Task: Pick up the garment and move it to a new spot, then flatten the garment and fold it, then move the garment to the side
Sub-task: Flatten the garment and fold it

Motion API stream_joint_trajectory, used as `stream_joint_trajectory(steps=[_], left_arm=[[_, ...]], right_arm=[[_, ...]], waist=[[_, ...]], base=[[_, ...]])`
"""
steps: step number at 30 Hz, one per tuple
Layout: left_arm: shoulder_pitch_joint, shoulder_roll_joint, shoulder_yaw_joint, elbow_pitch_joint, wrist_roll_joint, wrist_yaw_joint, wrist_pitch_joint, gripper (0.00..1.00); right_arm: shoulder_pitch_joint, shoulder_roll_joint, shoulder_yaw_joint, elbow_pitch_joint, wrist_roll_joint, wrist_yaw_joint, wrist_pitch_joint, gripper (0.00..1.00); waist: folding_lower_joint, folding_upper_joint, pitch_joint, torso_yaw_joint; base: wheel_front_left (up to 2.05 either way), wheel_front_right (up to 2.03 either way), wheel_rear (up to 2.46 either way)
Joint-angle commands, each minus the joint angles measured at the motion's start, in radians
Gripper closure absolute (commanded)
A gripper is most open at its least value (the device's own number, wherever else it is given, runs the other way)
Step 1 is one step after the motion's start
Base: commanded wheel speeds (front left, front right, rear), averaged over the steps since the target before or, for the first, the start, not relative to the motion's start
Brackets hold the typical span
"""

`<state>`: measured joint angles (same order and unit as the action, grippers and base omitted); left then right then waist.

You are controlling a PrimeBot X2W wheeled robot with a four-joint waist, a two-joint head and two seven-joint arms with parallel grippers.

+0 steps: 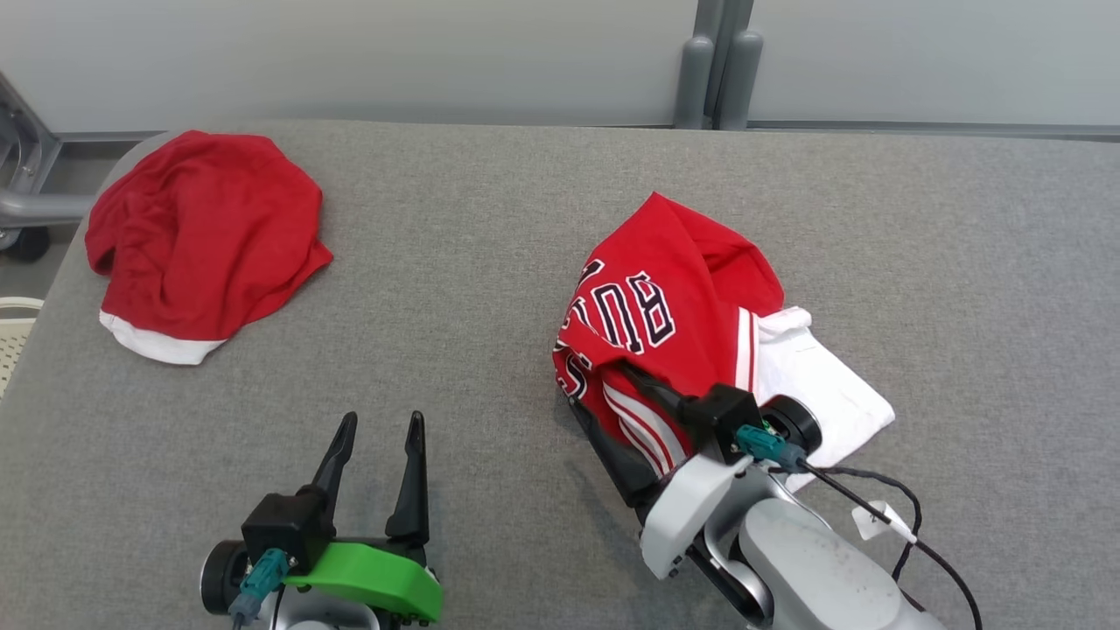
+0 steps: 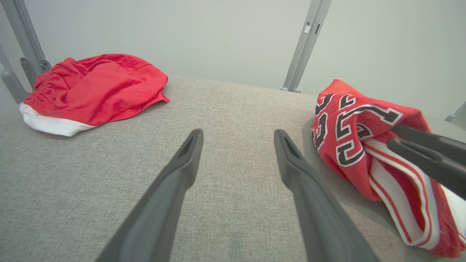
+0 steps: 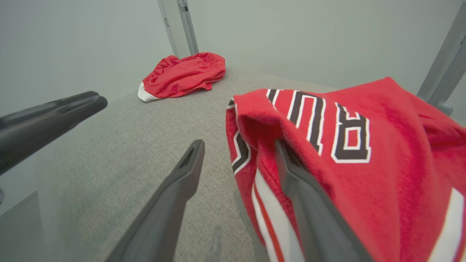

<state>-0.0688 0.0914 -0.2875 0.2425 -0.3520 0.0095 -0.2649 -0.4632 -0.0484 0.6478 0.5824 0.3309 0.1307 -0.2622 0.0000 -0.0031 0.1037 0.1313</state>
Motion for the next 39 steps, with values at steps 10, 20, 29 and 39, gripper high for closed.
stream_joint_trajectory(steps=[10, 20, 29, 39], left_arm=[[0.037, 0.01, 0.009, -0.033, 0.022, 0.001, 0.0, 0.0], [0.052, 0.008, -0.023, -0.057, 0.027, 0.001, 0.009, 0.0], [0.044, 0.016, -0.037, -0.068, 0.028, 0.004, 0.017, 0.0], [0.024, 0.023, -0.039, -0.071, 0.023, 0.009, 0.019, 0.0]], right_arm=[[0.245, -0.004, -0.215, -0.26, -0.117, 0.0, -0.003, 0.0], [0.366, -0.003, -0.522, -0.308, -0.218, 0.0, 0.011, 0.0], [0.28, -0.003, -0.688, -0.071, -0.343, 0.0, 0.036, 0.0], [0.141, -0.004, -0.819, 0.211, -0.376, 0.0, 0.025, 0.0]], waist=[[0.0, 0.0031, -0.043, -0.055], [0.0, 0.0031, -0.069, -0.087], [0.0, 0.0031, -0.048, -0.043], [0.0, 0.0031, -0.021, 0.034]], base=[[0.0, 0.0, 0.0], [0.0, 0.0, 0.0], [0.0, 0.0, 0.0], [0.0, 0.0, 0.0]])
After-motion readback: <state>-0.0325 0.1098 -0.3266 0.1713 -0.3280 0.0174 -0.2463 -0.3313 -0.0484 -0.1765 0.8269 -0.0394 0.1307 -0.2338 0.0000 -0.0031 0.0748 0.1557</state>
